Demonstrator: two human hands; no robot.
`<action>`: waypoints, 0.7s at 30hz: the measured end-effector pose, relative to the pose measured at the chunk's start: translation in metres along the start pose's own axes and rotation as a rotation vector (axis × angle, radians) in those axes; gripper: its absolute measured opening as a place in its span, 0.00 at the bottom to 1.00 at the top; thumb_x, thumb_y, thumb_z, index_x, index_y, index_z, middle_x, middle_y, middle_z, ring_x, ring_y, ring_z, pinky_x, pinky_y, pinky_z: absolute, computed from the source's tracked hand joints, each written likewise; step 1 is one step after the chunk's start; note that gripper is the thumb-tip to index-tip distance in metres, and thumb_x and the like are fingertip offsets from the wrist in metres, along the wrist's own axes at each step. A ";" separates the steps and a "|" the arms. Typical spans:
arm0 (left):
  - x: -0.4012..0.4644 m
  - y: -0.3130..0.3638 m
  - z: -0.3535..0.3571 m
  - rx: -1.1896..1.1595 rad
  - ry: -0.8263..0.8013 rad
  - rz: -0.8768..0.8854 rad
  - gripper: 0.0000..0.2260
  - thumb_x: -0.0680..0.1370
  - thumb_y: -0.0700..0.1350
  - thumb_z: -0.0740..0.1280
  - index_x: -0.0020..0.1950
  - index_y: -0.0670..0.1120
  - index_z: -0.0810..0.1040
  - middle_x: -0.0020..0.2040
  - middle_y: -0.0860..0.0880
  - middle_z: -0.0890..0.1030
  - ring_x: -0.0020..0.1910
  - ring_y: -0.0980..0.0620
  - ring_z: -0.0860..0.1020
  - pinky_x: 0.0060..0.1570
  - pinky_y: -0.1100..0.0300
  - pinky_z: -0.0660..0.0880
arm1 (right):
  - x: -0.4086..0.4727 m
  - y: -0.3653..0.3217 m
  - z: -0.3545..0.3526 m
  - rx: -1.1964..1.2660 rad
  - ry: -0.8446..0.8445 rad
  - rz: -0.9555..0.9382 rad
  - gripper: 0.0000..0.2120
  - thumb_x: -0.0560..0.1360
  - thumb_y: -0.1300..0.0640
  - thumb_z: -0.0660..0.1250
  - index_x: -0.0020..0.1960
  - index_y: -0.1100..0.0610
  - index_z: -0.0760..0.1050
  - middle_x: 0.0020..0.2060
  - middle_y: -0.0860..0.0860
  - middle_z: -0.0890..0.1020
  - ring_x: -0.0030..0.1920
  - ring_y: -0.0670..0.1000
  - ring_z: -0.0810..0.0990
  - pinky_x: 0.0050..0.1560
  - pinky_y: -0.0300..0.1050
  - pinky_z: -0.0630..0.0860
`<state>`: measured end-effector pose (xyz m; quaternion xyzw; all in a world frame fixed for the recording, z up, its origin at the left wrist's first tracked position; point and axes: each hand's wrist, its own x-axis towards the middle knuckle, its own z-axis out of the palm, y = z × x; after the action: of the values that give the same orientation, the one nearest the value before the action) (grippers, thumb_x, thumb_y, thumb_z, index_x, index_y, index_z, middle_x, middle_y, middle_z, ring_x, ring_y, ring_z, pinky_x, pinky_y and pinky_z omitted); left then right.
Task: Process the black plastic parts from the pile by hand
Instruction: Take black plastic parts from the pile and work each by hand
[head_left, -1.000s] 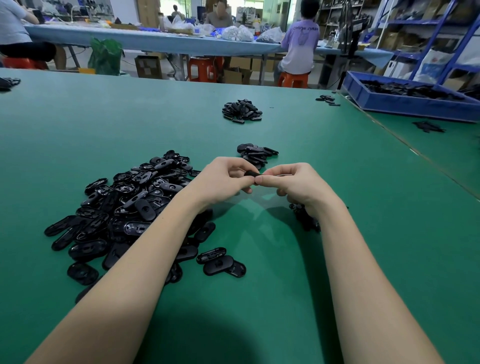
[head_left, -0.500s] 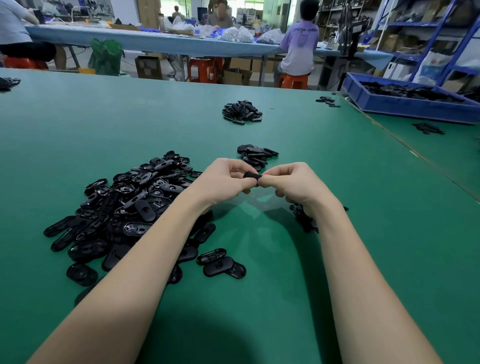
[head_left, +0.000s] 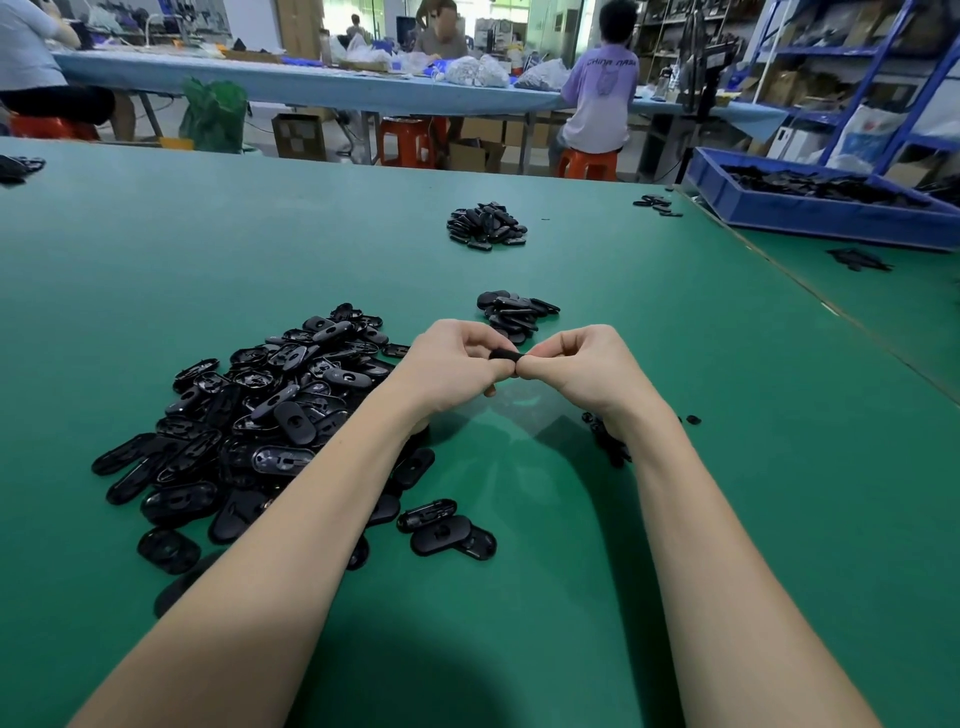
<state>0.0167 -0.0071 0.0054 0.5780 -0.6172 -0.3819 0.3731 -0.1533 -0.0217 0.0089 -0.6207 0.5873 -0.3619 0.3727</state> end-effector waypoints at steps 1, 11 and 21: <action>0.000 -0.001 0.000 0.005 0.008 0.017 0.04 0.76 0.43 0.73 0.48 0.52 0.84 0.30 0.55 0.81 0.27 0.60 0.76 0.35 0.62 0.68 | 0.000 0.000 0.000 0.000 0.007 -0.010 0.06 0.66 0.53 0.78 0.34 0.52 0.82 0.22 0.38 0.76 0.23 0.37 0.71 0.23 0.27 0.62; 0.002 -0.006 -0.008 0.333 0.078 0.413 0.10 0.74 0.42 0.74 0.53 0.52 0.80 0.48 0.54 0.83 0.37 0.57 0.80 0.40 0.72 0.70 | -0.002 0.000 -0.012 0.125 -0.079 0.064 0.06 0.71 0.52 0.79 0.46 0.49 0.83 0.30 0.44 0.79 0.28 0.45 0.68 0.24 0.32 0.63; 0.037 -0.002 -0.005 0.392 0.274 0.228 0.09 0.73 0.51 0.75 0.52 0.56 0.81 0.45 0.58 0.81 0.38 0.57 0.77 0.51 0.55 0.78 | 0.004 0.007 -0.018 0.028 -0.071 0.108 0.07 0.75 0.49 0.73 0.50 0.50 0.82 0.37 0.41 0.87 0.26 0.39 0.77 0.29 0.35 0.69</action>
<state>0.0198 -0.0446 0.0067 0.6120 -0.6843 -0.1289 0.3748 -0.1721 -0.0263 0.0106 -0.5953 0.6012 -0.3272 0.4208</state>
